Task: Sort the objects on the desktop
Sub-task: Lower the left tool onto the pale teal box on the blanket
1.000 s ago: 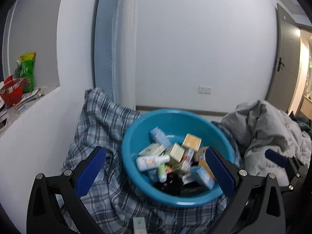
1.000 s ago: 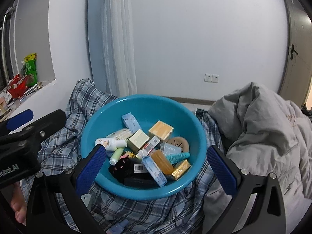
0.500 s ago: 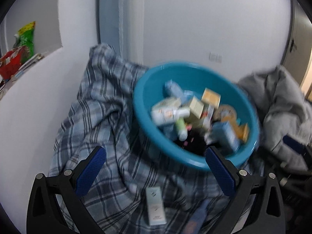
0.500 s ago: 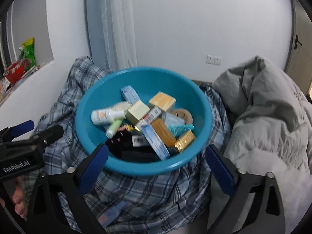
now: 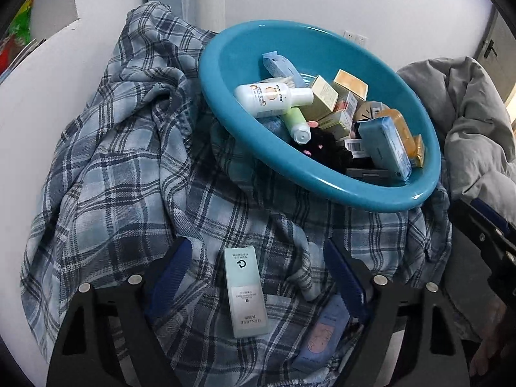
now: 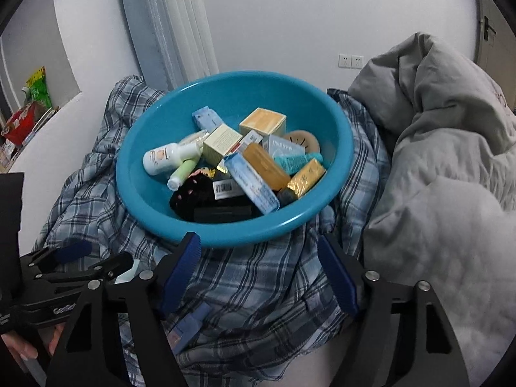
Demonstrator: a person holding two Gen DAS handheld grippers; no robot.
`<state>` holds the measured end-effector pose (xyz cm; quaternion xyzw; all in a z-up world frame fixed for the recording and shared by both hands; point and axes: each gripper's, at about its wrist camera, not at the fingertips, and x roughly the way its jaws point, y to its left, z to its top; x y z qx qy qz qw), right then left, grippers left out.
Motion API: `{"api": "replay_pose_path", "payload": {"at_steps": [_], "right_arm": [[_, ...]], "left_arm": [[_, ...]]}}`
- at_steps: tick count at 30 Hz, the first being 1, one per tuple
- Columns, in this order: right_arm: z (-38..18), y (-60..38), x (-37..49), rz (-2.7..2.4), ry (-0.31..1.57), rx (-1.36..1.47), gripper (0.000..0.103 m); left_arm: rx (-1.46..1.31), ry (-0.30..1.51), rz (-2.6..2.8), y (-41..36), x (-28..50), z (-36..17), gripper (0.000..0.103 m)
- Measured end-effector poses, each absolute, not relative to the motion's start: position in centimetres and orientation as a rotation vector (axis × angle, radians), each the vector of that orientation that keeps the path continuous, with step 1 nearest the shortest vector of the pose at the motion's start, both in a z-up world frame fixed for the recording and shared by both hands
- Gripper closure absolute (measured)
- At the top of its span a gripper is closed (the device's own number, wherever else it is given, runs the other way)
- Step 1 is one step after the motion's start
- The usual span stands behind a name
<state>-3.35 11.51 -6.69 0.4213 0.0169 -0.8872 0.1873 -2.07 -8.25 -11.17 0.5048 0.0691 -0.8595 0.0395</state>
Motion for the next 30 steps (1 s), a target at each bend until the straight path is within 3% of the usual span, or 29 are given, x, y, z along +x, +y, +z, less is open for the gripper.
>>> {"api": "replay_pose_path", "payload": {"at_steps": [3,4,5,6,9,19,24,25,27,30], "right_arm": [[-7.0,11.6,-2.9,-2.478,0.023,1.198,0.035],[-7.2,11.6,-2.8,-2.474,0.024,1.201,0.038],[-7.4,11.5,-2.7,-2.468,0.030,1.204,0.040],[-7.5,11.4,-2.6,-2.458,0.036,1.209,0.045],[-7.9,11.0,-2.7,-2.426,0.038,1.226,0.050],[-7.9,10.9,-2.6,-2.411,0.033,1.231,0.051],[-8.0,10.7,-2.6,-2.404,0.042,1.237,0.051],[-8.0,10.6,-2.6,-2.403,0.042,1.236,0.052],[-8.0,10.6,-2.5,-2.399,0.045,1.233,0.056],[-8.3,10.3,-2.4,-2.375,0.049,1.243,0.062]], "left_arm": [[1.588,0.196,-2.594,-8.4,-2.4,-12.1,0.029],[1.608,0.192,-2.578,-8.5,-2.5,-12.4,0.042],[1.633,0.195,-2.556,-8.5,-2.6,-12.8,0.060],[1.665,0.210,-2.524,-8.7,-2.7,-13.4,0.065],[1.757,0.273,-2.477,-8.9,-3.0,-14.6,0.066],[1.802,0.097,-2.448,-7.2,-3.3,-15.5,0.066],[1.810,0.116,-2.452,-7.2,-3.4,-15.5,0.066],[1.801,0.148,-2.475,-7.4,-3.3,-15.2,0.069],[1.779,0.243,-2.529,-7.9,-3.0,-14.3,0.086],[1.727,0.303,-2.575,-8.4,-2.8,-13.4,0.089]]}}
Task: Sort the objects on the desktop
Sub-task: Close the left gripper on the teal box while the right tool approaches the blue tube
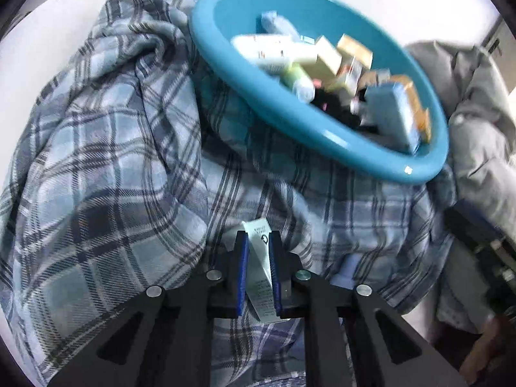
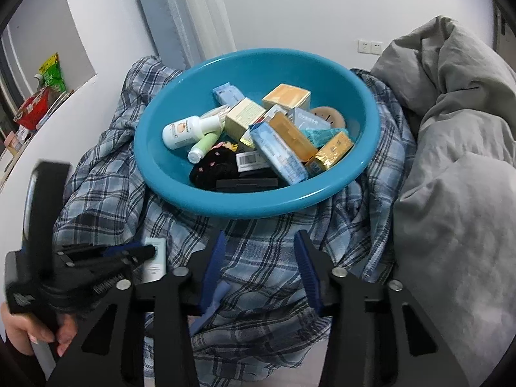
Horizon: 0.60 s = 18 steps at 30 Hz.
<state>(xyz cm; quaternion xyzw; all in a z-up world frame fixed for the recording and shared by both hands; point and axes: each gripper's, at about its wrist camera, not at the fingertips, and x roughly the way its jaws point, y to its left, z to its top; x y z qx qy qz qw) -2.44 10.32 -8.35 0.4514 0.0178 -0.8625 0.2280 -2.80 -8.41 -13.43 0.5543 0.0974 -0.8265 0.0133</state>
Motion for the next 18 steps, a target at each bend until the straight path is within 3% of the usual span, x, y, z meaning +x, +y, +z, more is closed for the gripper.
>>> {"api": "replay_pose_path", "payload": {"at_steps": [9,10,11,12,13,18], "right_arm": [[-11.5,7.5,-1.8,-2.172,0.028,1.375,0.067],[-11.9,7.3,-1.8,-2.159,0.030,1.389,0.067],[-12.4,7.1,-1.8,-2.144,0.033,1.411,0.067],[-12.9,6.9,-1.9,-2.134,0.037,1.433,0.067],[-13.4,6.8,-1.9,-2.125,0.045,1.461,0.067],[-15.1,7.0,-2.1,-2.093,0.048,1.542,0.068]], "left_arm": [[1.846,0.156,-2.498,-7.1,-2.6,-15.3,0.087],[1.848,0.147,-2.499,-7.0,-2.6,-15.3,0.078],[1.848,0.144,-2.497,-6.9,-2.7,-15.3,0.055],[1.850,0.139,-2.490,-6.8,-2.7,-15.4,0.040],[1.854,0.128,-2.484,-6.7,-2.8,-15.6,0.036],[1.855,0.056,-2.472,-6.1,-2.7,-15.7,0.036]]}}
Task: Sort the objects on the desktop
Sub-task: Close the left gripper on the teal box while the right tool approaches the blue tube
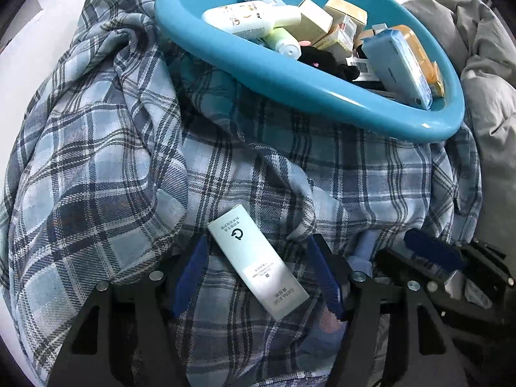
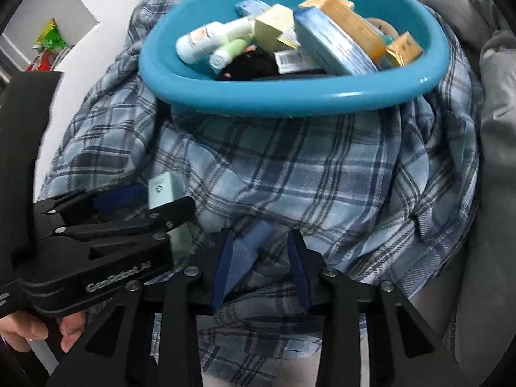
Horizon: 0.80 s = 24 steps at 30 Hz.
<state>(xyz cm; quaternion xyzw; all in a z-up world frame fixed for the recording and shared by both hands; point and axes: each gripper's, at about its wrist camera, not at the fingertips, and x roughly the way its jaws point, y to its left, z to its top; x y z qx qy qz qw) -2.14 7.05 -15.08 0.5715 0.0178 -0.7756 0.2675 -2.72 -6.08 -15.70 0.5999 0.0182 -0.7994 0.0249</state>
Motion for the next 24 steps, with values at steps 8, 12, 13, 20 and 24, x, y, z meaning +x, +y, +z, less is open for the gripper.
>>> {"api": "replay_pose_path", "payload": {"at_steps": [8,12,13,20,24], "right_arm": [[-15.1,7.8,-2.7,-2.124,0.051,1.546,0.067],[-14.5,8.2,-3.0,-2.131,0.018,1.533,0.067],[-14.5,8.1,-3.0,-2.137,0.012,1.523,0.067],[-14.7,8.1,-3.4,-2.121,-0.005,1.538,0.049],[-14.7,7.7,-2.8,-2.111,0.009,1.526,0.049]], "left_arm": [[1.866,0.006,-2.442,-5.7,-2.8,-16.0,0.037],[1.875,0.087,-2.473,-6.0,-2.8,-15.8,0.063],[1.878,0.096,-2.476,-6.1,-2.9,-15.9,0.064],[1.797,0.094,-2.555,-5.7,-2.6,-14.9,0.070],[1.740,0.203,-2.605,-6.6,-2.4,-14.0,0.070]]}}
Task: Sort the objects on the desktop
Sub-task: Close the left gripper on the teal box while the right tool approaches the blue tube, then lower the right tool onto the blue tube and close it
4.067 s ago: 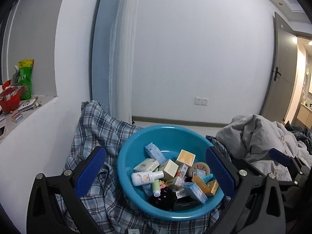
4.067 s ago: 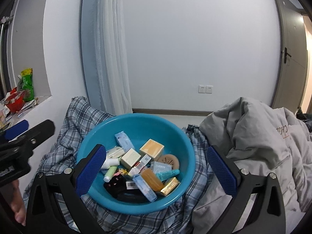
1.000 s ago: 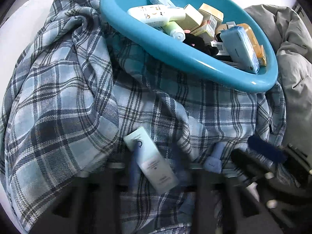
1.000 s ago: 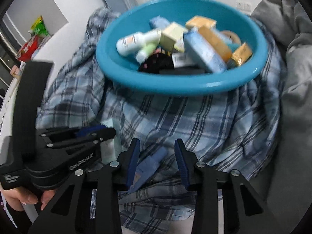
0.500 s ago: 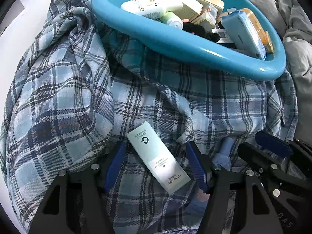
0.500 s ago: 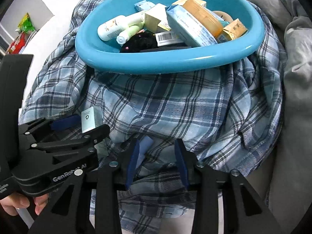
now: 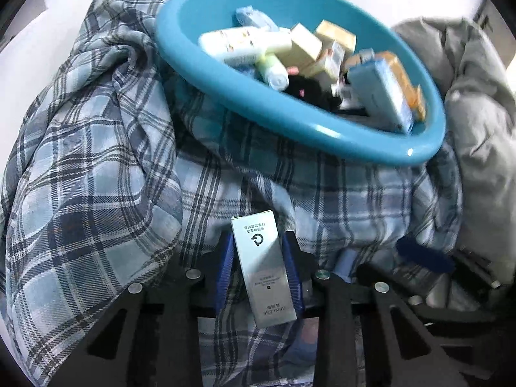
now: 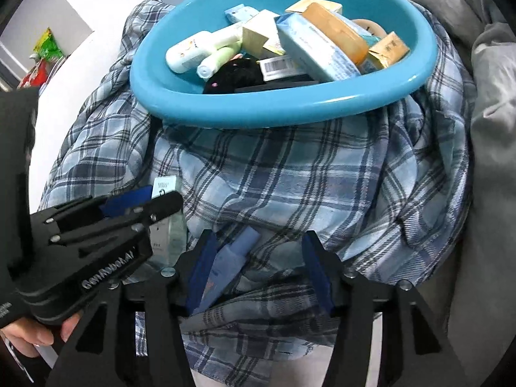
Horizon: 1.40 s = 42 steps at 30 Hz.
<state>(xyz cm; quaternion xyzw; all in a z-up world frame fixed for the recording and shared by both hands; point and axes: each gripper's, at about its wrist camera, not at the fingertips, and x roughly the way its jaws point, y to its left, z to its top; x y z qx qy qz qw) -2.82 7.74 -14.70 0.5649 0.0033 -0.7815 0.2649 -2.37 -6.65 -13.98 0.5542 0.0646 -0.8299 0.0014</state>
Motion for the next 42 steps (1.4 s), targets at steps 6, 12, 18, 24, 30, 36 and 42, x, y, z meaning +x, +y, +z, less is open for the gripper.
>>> {"api": "replay_pose_path", "payload": {"at_steps": [6,12,18,24,30,36,42], "right_arm": [[-15.3,7.3,-2.4,-2.087,0.042,1.535,0.049],[-16.6,6.0,-1.8,-2.022,0.054,1.568,0.061],[-17.7,4.9,-1.6,-2.040,0.109,1.560,0.062],[-17.2,5.0,-1.6,-2.040,0.089,1.535,0.075],[-15.3,6.9,-2.4,-2.060,-0.009,1.498,0.081],[-13.2,9.7,-4.1,-2.183,-0.043,1.446,0.081],[-11.4,12.1,-5.2,-2.254,-0.096,1.408,0.081]], "left_arm": [[1.660,0.262,-2.627,-8.2,-2.1,-14.2,0.071],[1.683,0.217,-2.599,-7.8,-2.2,-15.1,0.071],[1.718,0.216,-2.562,-7.3,-2.8,-16.7,0.071],[1.732,0.192,-2.554,-6.9,-3.1,-17.1,0.071],[1.743,0.202,-2.548,-6.6,-4.3,-17.8,0.071],[1.785,0.149,-2.540,-5.9,-4.6,-18.3,0.071],[1.964,0.334,-2.477,-6.0,-5.3,-20.4,0.036]]}}
